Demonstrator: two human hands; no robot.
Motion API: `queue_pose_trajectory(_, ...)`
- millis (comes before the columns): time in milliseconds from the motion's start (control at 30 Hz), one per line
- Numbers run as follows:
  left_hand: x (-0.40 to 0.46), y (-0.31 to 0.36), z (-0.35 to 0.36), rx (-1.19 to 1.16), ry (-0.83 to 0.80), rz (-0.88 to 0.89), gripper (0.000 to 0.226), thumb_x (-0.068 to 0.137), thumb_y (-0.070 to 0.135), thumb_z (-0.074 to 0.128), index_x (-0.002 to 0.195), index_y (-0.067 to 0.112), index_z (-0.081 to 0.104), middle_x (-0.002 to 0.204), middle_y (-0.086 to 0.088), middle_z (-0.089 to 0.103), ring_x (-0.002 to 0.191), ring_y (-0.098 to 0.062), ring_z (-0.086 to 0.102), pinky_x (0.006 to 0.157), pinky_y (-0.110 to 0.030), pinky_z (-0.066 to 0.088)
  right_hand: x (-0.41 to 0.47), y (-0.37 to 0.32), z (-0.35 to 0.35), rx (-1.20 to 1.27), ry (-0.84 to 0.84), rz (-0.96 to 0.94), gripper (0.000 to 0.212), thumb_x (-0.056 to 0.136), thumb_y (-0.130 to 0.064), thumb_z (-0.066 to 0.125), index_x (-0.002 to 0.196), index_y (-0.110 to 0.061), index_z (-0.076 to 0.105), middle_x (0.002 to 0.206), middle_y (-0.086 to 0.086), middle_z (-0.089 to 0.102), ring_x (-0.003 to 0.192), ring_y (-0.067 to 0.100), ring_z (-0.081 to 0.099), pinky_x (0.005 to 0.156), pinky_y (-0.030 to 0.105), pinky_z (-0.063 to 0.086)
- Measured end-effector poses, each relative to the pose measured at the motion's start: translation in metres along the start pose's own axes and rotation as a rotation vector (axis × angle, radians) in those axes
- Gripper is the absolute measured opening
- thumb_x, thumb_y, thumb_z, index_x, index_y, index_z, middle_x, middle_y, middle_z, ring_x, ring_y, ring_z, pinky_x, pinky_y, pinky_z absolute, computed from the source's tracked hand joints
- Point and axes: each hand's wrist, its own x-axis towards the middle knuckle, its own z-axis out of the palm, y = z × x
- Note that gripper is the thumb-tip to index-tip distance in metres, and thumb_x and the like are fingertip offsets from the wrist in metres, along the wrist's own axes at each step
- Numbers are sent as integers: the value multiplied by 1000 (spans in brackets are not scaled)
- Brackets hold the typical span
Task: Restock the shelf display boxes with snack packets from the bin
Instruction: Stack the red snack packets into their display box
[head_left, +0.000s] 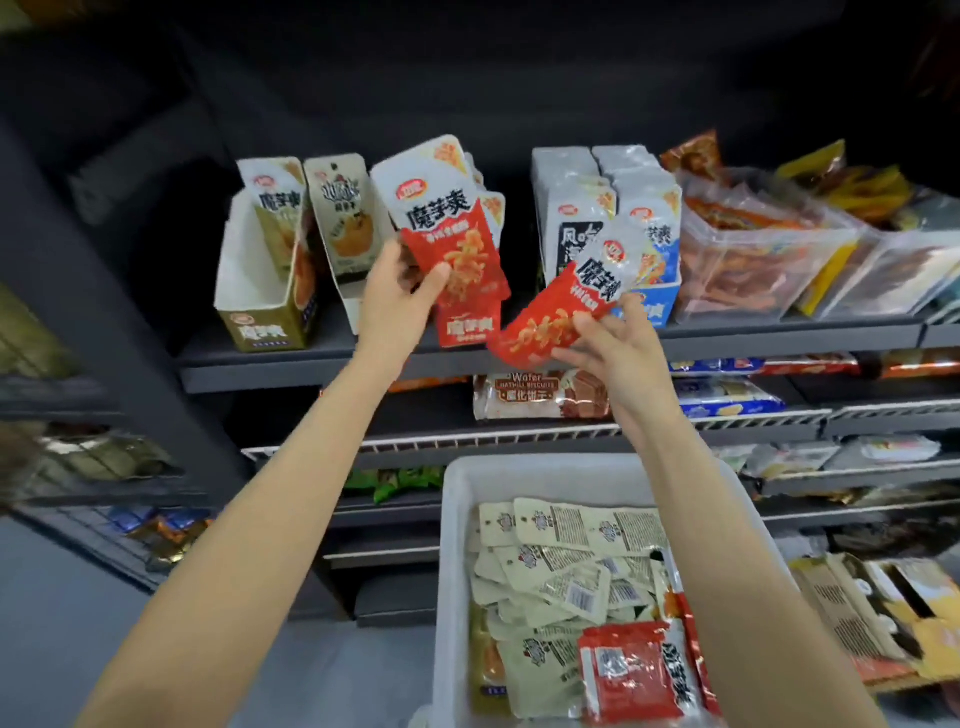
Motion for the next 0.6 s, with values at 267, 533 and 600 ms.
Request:
queue_pose_trajectory(267, 42, -14, 3, 524, -23, 187, 35, 85, 25, 69, 115, 13, 55, 109, 2, 66, 99, -13, 61, 82, -29, 49, 53, -22, 36, 32, 52, -149, 22, 98, -5, 47, 118, -8, 40, 85, -1, 57, 73, 3, 61, 80, 33, 57)
queue_pose_trajectory(533, 55, -19, -17, 737, -122, 140, 42, 76, 34, 77, 110, 15, 62, 92, 2, 69, 78, -8, 57, 74, -26, 46, 87, -5, 63, -100, 23, -134, 31, 99, -7, 45, 128, -9, 34, 115, 12, 57, 104, 22, 61, 81, 34, 57)
queue_pose_trajectory(600, 55, -17, -18, 723, -136, 135, 44, 75, 32, 78, 111, 15, 60, 93, 6, 65, 82, -8, 58, 74, -25, 45, 91, 0, 65, -199, 27, -147, 24, 98, -7, 45, 120, -12, 36, 112, 9, 58, 95, 14, 63, 77, 31, 58)
